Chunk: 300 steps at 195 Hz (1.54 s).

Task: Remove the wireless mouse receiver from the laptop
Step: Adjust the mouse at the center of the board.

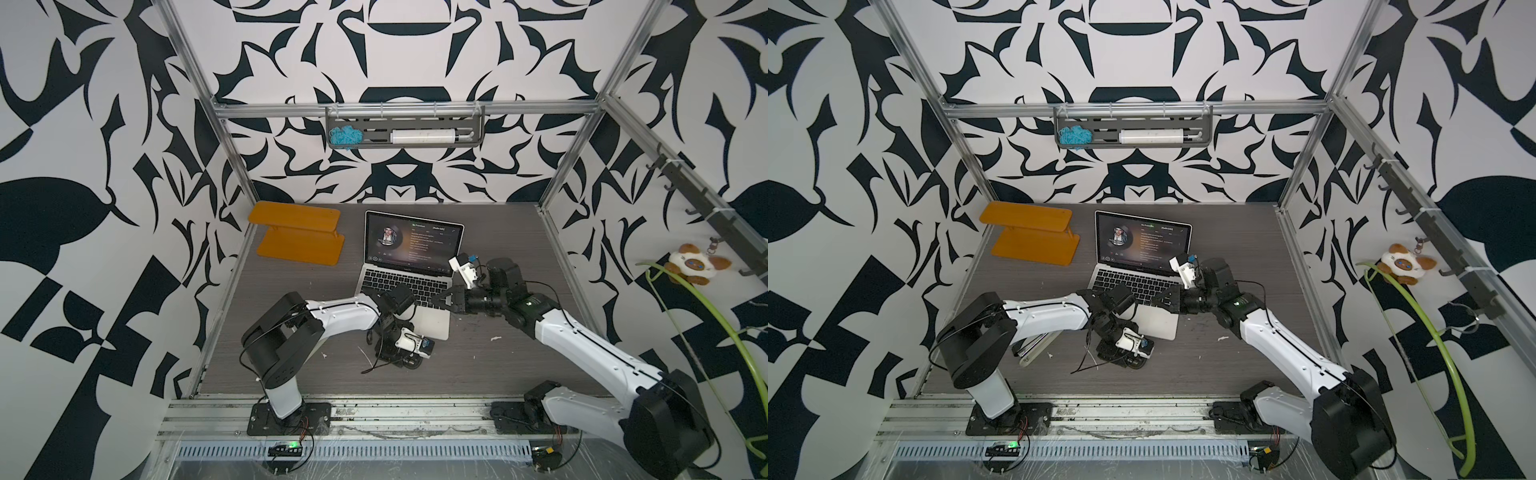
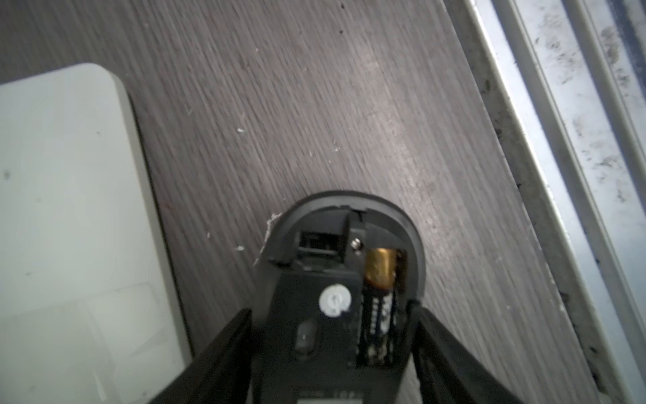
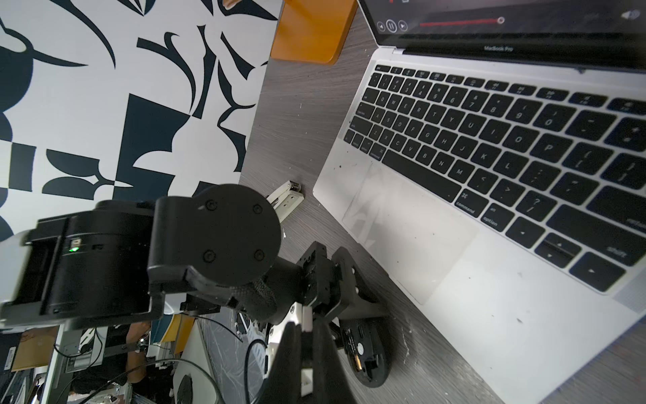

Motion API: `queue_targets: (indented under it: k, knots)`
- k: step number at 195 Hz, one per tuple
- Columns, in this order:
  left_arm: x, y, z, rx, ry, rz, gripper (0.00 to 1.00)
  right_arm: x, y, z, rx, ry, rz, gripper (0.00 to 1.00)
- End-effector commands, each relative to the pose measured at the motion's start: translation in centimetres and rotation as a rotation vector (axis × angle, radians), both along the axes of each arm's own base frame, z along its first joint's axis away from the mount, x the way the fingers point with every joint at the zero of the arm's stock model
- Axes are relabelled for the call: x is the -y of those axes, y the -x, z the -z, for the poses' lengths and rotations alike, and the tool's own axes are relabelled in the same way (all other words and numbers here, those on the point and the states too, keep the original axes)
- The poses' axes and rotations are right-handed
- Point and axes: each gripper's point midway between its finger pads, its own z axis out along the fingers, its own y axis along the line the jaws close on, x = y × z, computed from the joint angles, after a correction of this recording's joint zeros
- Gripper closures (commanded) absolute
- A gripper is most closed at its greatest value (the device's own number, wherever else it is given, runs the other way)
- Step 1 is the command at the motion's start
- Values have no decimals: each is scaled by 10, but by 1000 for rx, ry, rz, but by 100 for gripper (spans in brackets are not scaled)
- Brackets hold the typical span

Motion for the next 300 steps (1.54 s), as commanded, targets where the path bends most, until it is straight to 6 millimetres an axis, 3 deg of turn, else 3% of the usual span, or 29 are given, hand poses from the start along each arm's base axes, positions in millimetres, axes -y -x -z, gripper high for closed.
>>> queue_targets:
  k: [1,44,64,118,171,230,300]
  knots:
    - [5,10,-3,-79,-10,-35,32,2,-6,-28,76,-52,-1,100]
    - [24,16,-11,-127,34,-164,43,8,-9,-28,74,-61,5,100]
    - [32,22,-10,-141,39,-194,43,10,-9,-26,74,-59,2,100]
    - [40,18,5,-195,21,-309,34,13,-9,-15,41,-52,2,100]
    - [41,20,8,-194,121,-338,26,14,-10,-15,33,-51,8,100]
    - [36,22,25,-182,193,-388,24,15,-9,-10,16,-48,17,100]
    - [37,24,28,-162,338,-384,24,23,8,20,-88,-35,49,100]
